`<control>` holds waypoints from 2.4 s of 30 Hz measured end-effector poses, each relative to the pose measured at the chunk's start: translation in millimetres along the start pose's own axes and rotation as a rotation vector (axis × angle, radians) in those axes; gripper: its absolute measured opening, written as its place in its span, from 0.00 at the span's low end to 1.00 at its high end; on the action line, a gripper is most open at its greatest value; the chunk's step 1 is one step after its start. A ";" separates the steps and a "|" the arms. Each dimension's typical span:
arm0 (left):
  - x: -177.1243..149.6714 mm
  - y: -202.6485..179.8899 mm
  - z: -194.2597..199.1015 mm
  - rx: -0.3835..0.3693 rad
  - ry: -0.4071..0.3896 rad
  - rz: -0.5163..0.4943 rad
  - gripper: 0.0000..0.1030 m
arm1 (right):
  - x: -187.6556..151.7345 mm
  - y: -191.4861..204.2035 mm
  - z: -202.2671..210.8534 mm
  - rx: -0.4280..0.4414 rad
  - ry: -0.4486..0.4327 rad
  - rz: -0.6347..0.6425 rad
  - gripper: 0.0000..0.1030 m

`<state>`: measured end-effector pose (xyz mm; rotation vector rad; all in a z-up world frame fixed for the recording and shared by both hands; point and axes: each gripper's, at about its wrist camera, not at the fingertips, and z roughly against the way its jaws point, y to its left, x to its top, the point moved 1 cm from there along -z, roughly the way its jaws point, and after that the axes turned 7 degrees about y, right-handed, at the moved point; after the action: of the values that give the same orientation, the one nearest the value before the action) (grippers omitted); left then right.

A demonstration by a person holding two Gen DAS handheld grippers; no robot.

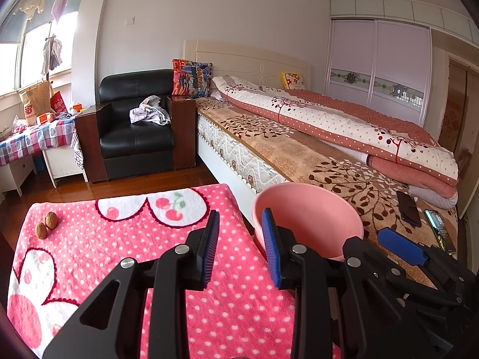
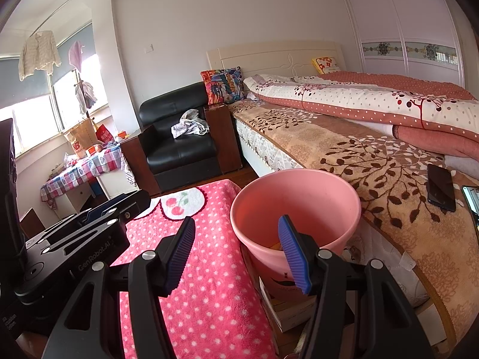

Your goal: Collect trash

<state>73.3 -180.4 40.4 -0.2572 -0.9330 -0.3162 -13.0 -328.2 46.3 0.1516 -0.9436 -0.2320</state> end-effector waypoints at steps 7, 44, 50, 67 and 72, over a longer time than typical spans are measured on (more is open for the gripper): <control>0.3 -0.2 -0.1 0.001 0.001 0.000 0.29 | 0.7 -0.7 0.0 0.000 0.000 -0.001 0.56; -6.4 1.7 -2.8 -0.002 0.007 -0.004 0.29 | -5.6 4.4 -1.3 0.001 -0.001 0.006 0.56; -7.2 2.2 -2.7 -0.001 0.008 -0.003 0.29 | -4.9 3.7 -1.5 0.002 0.001 0.005 0.56; -6.0 1.9 -3.2 -0.002 0.009 -0.003 0.29 | -5.8 6.4 -1.2 0.001 0.002 0.005 0.56; -6.2 1.8 -3.1 -0.002 0.009 -0.004 0.29 | -7.7 4.6 -2.4 0.001 0.002 0.005 0.56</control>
<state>72.8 -178.8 33.4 -0.2561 -0.9243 -0.3218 -14.8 -321.7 40.0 0.1503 -0.9425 -0.2267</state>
